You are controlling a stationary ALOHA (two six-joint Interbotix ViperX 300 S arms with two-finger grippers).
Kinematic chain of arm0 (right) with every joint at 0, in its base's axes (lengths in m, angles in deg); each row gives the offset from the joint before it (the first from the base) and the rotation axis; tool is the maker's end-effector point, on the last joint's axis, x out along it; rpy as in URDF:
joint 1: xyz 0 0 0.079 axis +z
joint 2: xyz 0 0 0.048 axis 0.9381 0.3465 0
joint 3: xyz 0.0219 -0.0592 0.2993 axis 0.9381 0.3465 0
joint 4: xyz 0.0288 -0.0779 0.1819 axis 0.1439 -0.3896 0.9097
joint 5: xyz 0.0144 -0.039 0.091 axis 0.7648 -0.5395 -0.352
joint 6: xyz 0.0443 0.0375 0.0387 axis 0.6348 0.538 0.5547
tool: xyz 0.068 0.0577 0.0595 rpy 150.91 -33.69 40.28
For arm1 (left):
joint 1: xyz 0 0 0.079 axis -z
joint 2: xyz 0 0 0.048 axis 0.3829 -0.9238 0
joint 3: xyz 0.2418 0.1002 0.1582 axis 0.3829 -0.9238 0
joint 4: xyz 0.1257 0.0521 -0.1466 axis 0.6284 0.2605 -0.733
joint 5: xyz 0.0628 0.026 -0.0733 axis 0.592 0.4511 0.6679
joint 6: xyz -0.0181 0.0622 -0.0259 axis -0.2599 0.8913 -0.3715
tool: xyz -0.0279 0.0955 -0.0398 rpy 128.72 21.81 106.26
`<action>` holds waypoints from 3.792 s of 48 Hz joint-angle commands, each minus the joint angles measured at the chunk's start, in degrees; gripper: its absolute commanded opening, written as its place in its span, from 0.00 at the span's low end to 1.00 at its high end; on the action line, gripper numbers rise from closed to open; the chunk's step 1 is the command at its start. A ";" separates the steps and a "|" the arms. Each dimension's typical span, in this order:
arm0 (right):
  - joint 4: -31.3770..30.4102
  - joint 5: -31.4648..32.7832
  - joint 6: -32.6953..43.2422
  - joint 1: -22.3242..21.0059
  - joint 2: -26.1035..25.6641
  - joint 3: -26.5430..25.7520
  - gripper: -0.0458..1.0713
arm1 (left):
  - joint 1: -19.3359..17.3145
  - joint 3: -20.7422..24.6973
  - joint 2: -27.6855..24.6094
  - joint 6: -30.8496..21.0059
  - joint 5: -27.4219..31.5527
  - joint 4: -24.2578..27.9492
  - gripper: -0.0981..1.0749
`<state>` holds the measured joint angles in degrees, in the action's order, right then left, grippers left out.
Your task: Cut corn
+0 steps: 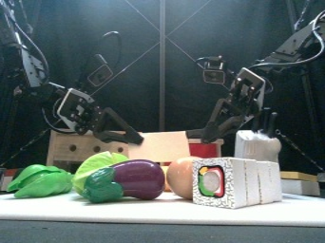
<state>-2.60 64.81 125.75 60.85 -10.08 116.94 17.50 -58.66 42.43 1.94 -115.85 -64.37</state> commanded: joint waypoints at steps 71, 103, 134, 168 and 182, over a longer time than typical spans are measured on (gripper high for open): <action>1.76 3.69 0.18 0.88 0.79 0.88 0.35 | 3.69 -0.53 -0.62 -0.09 -0.09 -1.76 0.44; 1.85 4.31 0.62 1.32 3.16 0.62 0.35 | 1.93 0.97 -2.99 0.62 4.66 -3.78 0.44; 3.78 4.39 0.18 2.55 5.27 -0.18 0.35 | 1.32 1.14 -4.83 0.35 5.10 -4.13 0.44; 3.78 4.57 0.18 3.08 6.86 -0.88 0.35 | 1.85 1.67 -5.45 0.18 8.61 -4.48 0.44; 4.22 5.01 0.35 3.87 6.86 -0.88 0.35 | 2.55 1.67 -5.27 0.26 8.70 -4.48 0.44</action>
<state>1.18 68.59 125.75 65.07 -2.52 115.80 19.00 -56.20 36.81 2.21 -108.11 -69.03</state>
